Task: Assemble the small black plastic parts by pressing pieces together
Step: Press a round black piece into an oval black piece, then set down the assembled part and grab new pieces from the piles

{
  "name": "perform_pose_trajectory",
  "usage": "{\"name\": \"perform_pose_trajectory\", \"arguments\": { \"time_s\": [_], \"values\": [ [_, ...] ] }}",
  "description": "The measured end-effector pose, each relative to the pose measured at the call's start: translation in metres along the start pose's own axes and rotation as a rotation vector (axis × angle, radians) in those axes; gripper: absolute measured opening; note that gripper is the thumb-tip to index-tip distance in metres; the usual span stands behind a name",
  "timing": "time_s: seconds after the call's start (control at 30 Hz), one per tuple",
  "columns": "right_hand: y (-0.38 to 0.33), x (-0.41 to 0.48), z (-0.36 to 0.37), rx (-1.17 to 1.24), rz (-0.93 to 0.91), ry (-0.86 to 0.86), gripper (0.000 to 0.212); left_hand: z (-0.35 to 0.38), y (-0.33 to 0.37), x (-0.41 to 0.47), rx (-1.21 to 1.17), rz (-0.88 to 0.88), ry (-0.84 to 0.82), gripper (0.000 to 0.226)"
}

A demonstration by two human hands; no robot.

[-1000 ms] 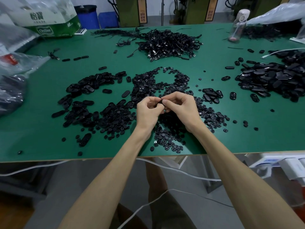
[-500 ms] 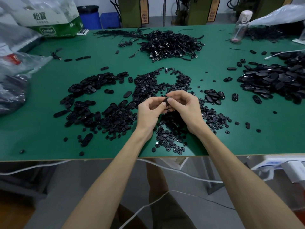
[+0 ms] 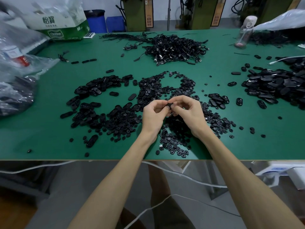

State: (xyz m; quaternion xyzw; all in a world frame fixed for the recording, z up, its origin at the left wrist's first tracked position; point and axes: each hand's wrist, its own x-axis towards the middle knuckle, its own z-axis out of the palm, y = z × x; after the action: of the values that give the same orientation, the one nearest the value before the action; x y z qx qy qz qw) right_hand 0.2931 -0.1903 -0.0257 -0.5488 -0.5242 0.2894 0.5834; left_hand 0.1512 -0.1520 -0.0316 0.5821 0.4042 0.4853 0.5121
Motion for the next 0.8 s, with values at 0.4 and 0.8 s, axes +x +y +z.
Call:
{"name": "perform_pose_trajectory", "arguments": {
  "time_s": [0.4,0.8],
  "values": [
    [-0.004,0.002,-0.003,0.059,0.16,0.246,0.027,-0.01,0.021,0.004,0.405,0.178,0.02,0.03],
    [-0.008,0.018,-0.039,0.097,0.423,0.568,0.064,-0.17,0.027,0.065,1.435,-0.028,0.099,0.04]
  ]
}}
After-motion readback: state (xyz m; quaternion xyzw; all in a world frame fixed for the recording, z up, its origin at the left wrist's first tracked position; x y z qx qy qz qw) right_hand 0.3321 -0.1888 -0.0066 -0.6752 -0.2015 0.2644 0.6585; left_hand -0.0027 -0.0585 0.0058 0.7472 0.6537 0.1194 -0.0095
